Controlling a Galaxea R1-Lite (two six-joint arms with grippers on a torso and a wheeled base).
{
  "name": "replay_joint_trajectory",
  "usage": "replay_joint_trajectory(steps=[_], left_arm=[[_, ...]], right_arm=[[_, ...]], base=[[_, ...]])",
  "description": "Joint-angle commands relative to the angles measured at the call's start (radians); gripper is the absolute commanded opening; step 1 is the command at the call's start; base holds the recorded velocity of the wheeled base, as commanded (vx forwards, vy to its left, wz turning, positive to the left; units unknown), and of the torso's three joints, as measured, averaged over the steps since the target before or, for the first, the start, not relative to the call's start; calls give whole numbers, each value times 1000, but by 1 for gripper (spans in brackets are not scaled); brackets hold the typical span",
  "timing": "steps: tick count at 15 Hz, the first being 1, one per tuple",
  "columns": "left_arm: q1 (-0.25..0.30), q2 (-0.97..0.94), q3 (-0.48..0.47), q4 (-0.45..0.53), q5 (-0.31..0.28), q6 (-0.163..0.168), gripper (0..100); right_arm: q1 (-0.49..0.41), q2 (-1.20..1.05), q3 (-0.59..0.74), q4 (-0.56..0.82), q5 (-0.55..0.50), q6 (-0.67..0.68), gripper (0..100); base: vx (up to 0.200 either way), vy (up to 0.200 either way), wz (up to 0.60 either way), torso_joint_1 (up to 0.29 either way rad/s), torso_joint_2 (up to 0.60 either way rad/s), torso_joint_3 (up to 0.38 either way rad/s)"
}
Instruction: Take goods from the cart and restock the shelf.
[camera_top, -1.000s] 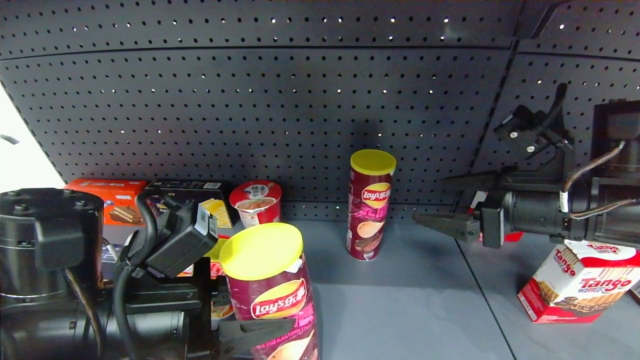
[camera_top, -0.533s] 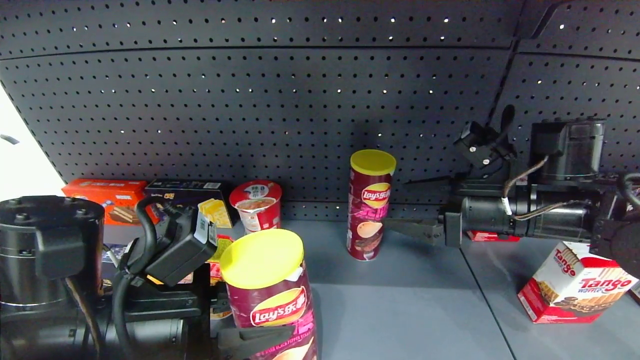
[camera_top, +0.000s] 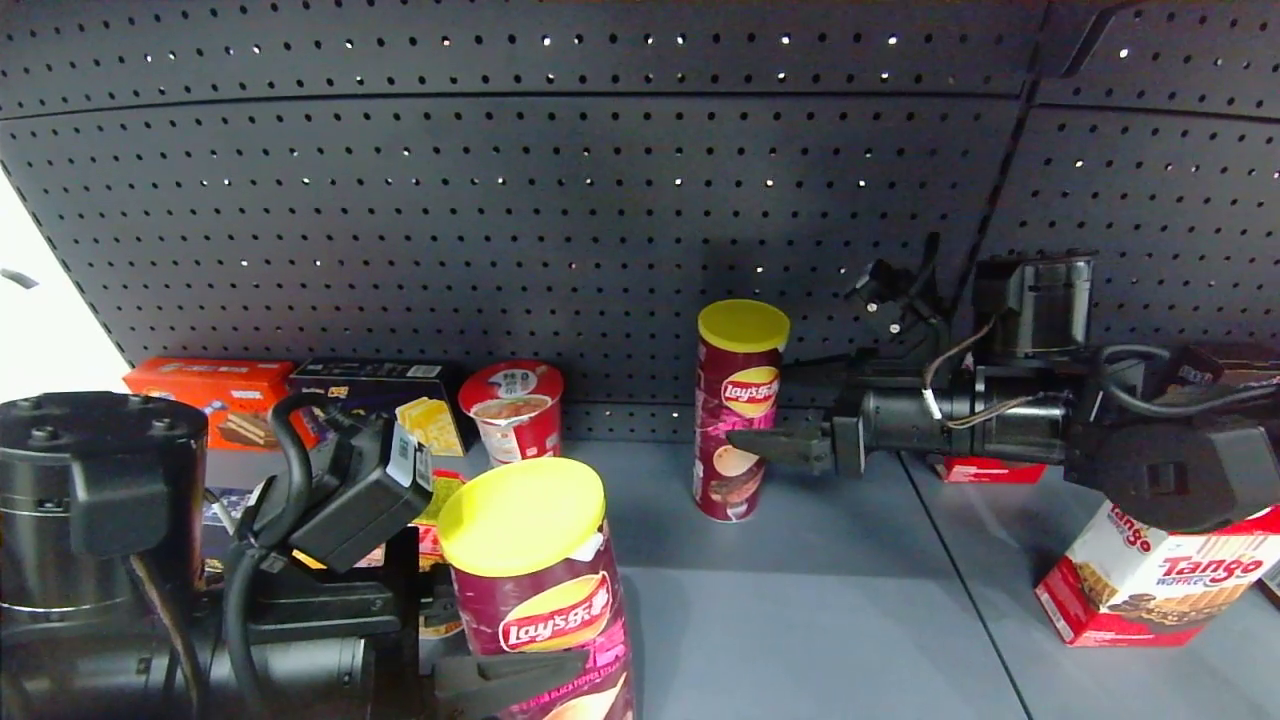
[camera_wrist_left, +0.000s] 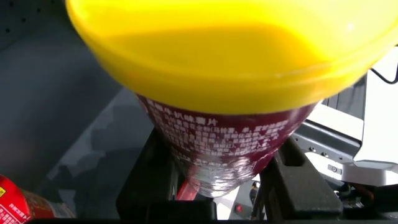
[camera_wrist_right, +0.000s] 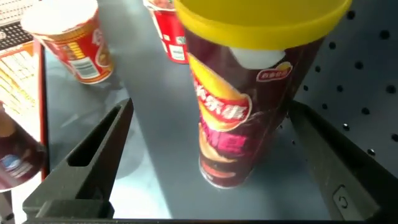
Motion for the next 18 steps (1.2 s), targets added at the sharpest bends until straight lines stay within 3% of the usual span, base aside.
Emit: replay_joint_trajectory(steps=[1,18], left_arm=[[0,2,0,0,1,0,0],[-1,4,19,0,1,0,0]], right_arm=[[-1,44,-28,-2,0,-1,100],[-30,241,-85,-80,47,-5,100]], base=[[0,0,0,0,0,0],[0,0,0,0,0,0]])
